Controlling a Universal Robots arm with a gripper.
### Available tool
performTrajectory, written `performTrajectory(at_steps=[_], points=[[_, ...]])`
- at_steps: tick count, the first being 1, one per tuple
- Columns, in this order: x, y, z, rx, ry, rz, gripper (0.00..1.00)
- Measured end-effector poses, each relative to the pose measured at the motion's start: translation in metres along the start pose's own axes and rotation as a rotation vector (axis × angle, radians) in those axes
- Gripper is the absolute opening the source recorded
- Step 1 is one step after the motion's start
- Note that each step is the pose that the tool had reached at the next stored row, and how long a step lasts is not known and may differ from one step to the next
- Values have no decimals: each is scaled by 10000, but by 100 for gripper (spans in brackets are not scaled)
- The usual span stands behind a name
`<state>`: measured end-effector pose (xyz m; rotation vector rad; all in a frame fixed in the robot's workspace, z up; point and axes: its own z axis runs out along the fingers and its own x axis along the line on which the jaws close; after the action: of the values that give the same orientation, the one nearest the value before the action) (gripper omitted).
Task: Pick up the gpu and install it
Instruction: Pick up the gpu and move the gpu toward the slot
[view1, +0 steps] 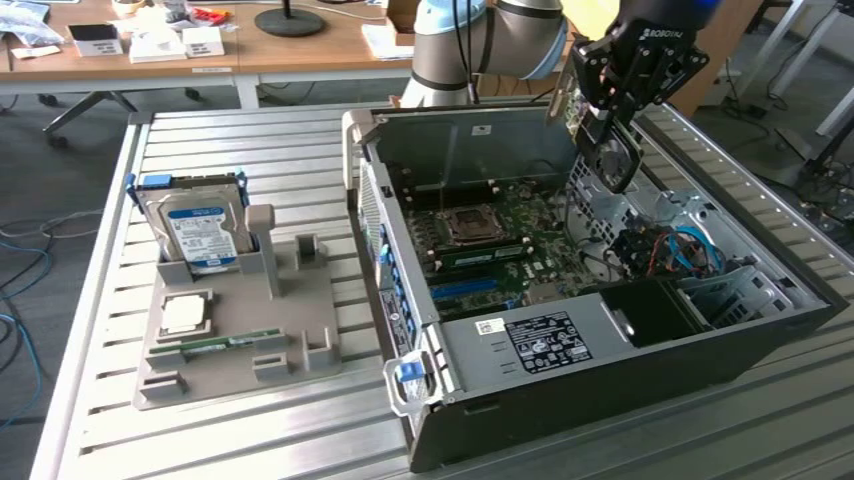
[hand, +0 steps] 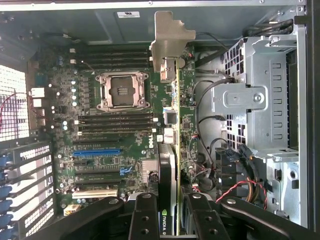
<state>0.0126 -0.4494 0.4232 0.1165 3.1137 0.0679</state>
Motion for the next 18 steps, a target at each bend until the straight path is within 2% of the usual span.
performTrajectory(at_steps=[8, 18], points=[[-26, 2, 1, -1, 0, -1, 27], [-158, 12, 4, 0, 1, 0, 27]])
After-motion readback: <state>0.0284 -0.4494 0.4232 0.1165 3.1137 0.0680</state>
